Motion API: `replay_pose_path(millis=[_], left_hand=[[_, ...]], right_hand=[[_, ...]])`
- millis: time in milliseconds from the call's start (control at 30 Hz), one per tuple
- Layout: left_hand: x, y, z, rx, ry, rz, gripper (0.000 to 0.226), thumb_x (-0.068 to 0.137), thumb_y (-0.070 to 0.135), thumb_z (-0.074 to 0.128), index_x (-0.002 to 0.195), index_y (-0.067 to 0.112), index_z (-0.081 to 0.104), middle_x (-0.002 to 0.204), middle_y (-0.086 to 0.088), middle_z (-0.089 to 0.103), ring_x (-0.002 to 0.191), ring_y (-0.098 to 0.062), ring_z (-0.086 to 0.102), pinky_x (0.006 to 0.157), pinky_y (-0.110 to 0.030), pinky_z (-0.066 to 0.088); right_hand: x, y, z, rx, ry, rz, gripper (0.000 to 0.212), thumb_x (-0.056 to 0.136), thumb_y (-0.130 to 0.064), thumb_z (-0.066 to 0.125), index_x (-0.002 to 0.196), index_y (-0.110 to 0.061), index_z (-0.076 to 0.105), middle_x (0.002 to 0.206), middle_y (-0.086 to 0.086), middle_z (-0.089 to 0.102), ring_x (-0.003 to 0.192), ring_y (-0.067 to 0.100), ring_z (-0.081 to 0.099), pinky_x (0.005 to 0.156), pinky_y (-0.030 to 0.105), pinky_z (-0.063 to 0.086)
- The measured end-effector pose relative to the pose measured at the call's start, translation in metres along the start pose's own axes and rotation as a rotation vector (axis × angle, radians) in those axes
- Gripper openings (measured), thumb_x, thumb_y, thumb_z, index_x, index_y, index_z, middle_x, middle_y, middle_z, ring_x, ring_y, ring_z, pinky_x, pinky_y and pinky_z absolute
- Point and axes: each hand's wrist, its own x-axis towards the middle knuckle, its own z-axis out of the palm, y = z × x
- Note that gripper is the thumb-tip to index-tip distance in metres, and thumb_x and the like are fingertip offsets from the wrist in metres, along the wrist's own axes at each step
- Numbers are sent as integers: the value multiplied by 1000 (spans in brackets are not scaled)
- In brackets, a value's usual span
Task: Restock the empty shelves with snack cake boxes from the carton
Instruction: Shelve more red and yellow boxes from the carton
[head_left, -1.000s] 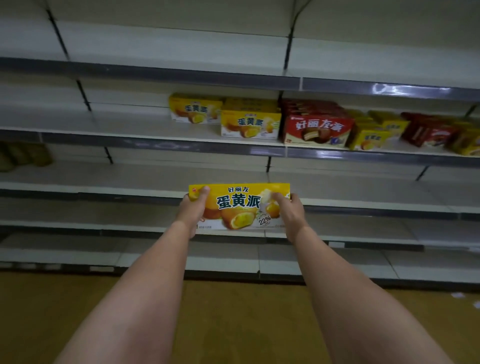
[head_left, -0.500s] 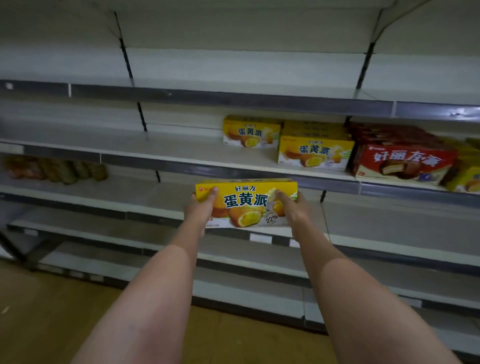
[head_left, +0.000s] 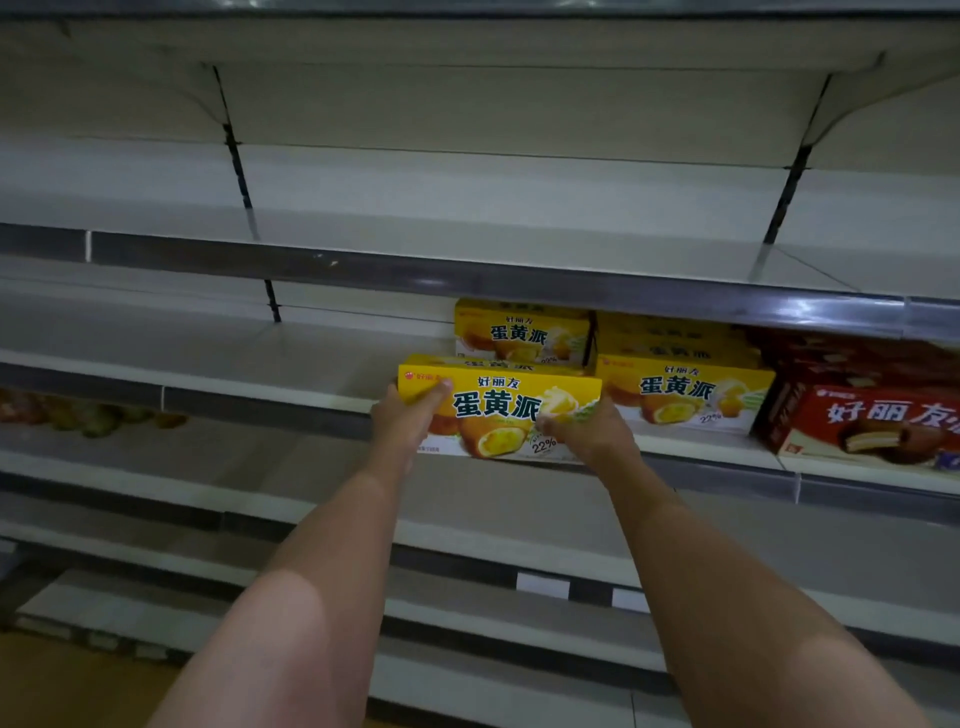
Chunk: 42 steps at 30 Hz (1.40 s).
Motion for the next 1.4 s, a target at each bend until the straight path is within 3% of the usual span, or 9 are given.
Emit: replay_pose_path(millis=[67, 200, 433, 567, 667, 833, 967, 1267, 1400], left_hand=[[16, 0, 5, -13, -17, -11, 34, 81, 36, 72, 106, 19, 56, 117, -8, 62, 100, -25, 61, 76, -34, 46], [45, 4, 13, -53, -74, -23, 41, 85, 29, 69, 120, 12, 54, 117, -9, 62, 103, -25, 59, 79, -35, 42], [102, 1, 17, 4, -251, -84, 28, 86, 23, 68, 108, 21, 51, 107, -2, 61, 100, -20, 54, 84, -35, 37], [126, -5, 17, 64, -277, -73, 45, 84, 18, 71, 118, 18, 43, 107, -2, 57, 95, -20, 52, 83, -36, 40], [141, -14, 19, 118, -262, -66, 49, 82, 21, 73, 119, 15, 42, 110, -6, 58, 97, -22, 55, 86, -40, 46], [159, -17, 21, 391, -185, 104, 25, 90, 14, 62, 109, 13, 47, 109, -11, 61, 101, -29, 60, 89, -45, 51], [166, -21, 19, 650, -145, 253, 38, 91, 23, 61, 125, 14, 47, 119, -13, 56, 110, -32, 56, 87, -42, 46], [161, -22, 37, 573, -106, 237, 25, 93, 19, 58, 114, 8, 49, 112, -15, 65, 100, -33, 62, 76, -34, 44], [152, -17, 50, 539, -85, 192, 46, 97, 22, 51, 135, 7, 30, 119, -19, 60, 107, -36, 59, 76, -35, 42]], right_hand=[[5, -9, -1, -157, 25, 23, 97, 69, -60, 74, 141, -12, 31, 141, 9, 45, 130, 32, 44, 103, 43, 40], [27, -18, 6, -324, 111, 29, 99, 74, -66, 65, 146, -11, 25, 146, 14, 32, 132, 33, 40, 100, 44, 40], [67, -24, 35, -222, 202, 107, 94, 68, -66, 70, 137, -11, 39, 133, 17, 46, 118, 32, 50, 92, 38, 46], [82, -22, 52, -145, 280, 143, 90, 72, -57, 72, 141, -14, 35, 134, 15, 48, 118, 30, 50, 79, 31, 41], [92, -20, 64, -83, 326, 174, 86, 71, -55, 75, 137, -12, 38, 134, 16, 47, 115, 32, 55, 85, 35, 45], [101, -22, 79, -6, 410, 213, 79, 81, -43, 71, 140, -9, 32, 142, 20, 31, 120, 40, 49, 93, 40, 44], [107, -19, 87, 114, 456, 189, 75, 79, -39, 73, 136, -8, 35, 133, 20, 45, 116, 39, 51, 93, 42, 44], [117, -32, 92, 236, 470, 204, 71, 91, -34, 59, 141, -5, 17, 140, 16, 41, 123, 36, 47, 98, 42, 41], [126, -36, 87, 222, 425, 223, 67, 94, -35, 52, 144, -5, 19, 143, 16, 39, 129, 34, 43, 101, 41, 37]])
